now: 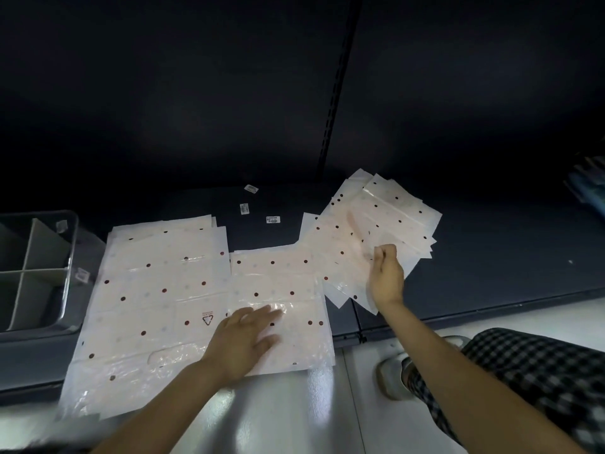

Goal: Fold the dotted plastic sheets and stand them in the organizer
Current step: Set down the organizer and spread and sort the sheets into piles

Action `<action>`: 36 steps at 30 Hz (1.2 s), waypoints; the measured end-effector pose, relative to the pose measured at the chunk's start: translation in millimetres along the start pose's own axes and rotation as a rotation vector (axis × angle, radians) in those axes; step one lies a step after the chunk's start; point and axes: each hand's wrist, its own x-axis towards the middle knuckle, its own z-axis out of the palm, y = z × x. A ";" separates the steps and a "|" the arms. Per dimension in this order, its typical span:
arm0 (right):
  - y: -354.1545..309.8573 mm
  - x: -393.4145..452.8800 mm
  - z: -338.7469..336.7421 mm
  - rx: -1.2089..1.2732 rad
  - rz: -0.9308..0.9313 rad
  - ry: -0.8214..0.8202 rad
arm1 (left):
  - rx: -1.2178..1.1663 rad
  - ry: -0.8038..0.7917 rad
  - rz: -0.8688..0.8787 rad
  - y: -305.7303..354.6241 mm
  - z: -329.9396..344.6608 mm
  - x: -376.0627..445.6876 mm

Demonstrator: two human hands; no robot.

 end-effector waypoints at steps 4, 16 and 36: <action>-36.6 -21.3 16.7 0.051 -0.201 -0.153 | -0.681 0.101 -0.106 9.9 -26.6 5.8; -56.1 -109.7 64.5 -0.230 -1.044 -0.758 | -1.250 0.110 -0.331 -46.4 -78.5 -2.0; 4.8 27.4 17.5 -0.627 -0.076 -0.236 | -0.229 0.471 -0.646 -169.3 -67.1 -50.4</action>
